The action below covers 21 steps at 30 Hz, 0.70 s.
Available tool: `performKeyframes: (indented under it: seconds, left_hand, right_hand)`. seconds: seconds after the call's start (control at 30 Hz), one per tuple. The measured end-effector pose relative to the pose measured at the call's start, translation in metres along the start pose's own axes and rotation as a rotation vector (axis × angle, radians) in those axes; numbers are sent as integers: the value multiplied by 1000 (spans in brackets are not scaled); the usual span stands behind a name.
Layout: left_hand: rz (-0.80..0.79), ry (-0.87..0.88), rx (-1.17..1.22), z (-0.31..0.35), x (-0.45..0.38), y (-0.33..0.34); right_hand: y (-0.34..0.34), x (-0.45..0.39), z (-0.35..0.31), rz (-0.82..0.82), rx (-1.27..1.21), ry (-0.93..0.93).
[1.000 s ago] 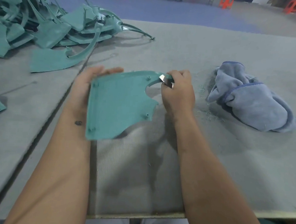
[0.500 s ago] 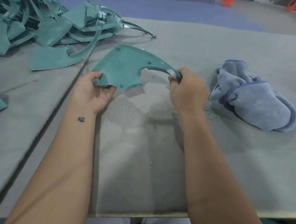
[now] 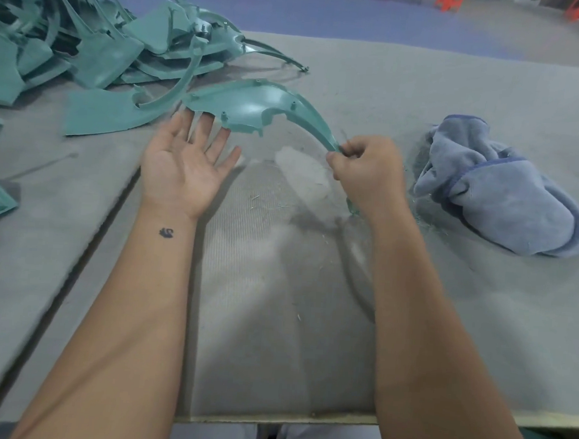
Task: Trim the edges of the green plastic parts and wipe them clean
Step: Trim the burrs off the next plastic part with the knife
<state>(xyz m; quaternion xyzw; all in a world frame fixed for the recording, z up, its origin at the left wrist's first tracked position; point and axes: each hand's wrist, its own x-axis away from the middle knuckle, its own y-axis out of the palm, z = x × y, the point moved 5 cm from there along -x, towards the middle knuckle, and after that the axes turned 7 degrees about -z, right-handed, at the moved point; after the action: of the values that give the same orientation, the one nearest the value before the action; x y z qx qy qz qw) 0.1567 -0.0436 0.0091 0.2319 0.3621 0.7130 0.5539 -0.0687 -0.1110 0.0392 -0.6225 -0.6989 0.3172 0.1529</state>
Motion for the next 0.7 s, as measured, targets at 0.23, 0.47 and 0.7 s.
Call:
performKeyframes:
  seconds: [0.23, 0.47, 0.7]
  left_hand:
    - [-7, -109, -261, -12, 0, 7]
    - [16, -130, -606, -24, -1, 17]
    - [-39, -122, -901, -38, 4, 27]
  right_hand:
    - [-5, 4, -1, 72, -36, 17]
    - [-1, 2, 9, 98, -675, 171]
    - [50, 12, -8, -93, -973, 228]
